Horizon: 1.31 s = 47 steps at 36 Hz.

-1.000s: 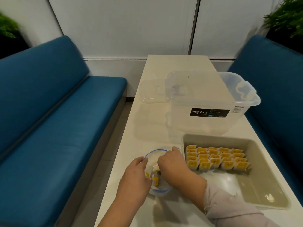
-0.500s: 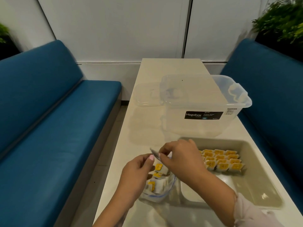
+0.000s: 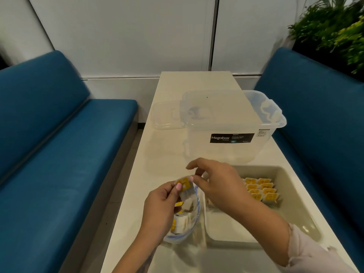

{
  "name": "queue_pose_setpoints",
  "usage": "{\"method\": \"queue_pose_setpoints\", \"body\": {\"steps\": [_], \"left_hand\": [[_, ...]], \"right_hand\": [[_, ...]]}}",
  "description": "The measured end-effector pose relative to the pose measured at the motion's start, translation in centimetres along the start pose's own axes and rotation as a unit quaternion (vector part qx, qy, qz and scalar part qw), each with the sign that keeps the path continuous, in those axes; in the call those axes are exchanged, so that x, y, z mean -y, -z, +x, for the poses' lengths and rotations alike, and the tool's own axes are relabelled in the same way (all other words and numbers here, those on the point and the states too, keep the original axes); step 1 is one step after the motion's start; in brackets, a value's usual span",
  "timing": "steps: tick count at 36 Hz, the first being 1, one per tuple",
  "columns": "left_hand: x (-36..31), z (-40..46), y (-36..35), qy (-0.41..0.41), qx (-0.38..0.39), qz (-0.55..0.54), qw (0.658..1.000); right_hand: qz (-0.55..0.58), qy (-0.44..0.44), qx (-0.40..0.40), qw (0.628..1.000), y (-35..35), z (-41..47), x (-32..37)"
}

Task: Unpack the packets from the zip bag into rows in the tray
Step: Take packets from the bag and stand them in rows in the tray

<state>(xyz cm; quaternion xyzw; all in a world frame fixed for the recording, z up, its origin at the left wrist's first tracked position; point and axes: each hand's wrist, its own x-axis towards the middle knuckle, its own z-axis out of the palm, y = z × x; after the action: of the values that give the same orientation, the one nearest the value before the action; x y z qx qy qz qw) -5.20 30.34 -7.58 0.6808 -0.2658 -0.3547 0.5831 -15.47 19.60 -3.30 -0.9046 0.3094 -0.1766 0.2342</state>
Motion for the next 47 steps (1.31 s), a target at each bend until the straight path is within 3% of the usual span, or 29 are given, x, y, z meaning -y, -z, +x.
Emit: {"method": "queue_pose_setpoints", "body": {"steps": [6,13,25,47], "left_hand": [[-0.2,-0.1,-1.5,-0.044,0.019,0.085,0.995],[-0.5,-0.7,-3.2,-0.069,0.015,0.162,0.984],[1.2,-0.9,-4.3,-0.107,0.059,0.468,0.875],[1.2,-1.5,-4.7,-0.074,0.05,0.49,0.867]], "right_hand": [[-0.108,0.015,0.07,0.992,1.8,0.2,-0.6],[-0.132,-0.007,0.058,0.99,4.1,-0.5,-2.1],[-0.133,-0.141,0.041,0.98,5.7,-2.5,-7.8],[-0.272,-0.152,0.094,0.945,0.9,-3.8,-14.1]]}}
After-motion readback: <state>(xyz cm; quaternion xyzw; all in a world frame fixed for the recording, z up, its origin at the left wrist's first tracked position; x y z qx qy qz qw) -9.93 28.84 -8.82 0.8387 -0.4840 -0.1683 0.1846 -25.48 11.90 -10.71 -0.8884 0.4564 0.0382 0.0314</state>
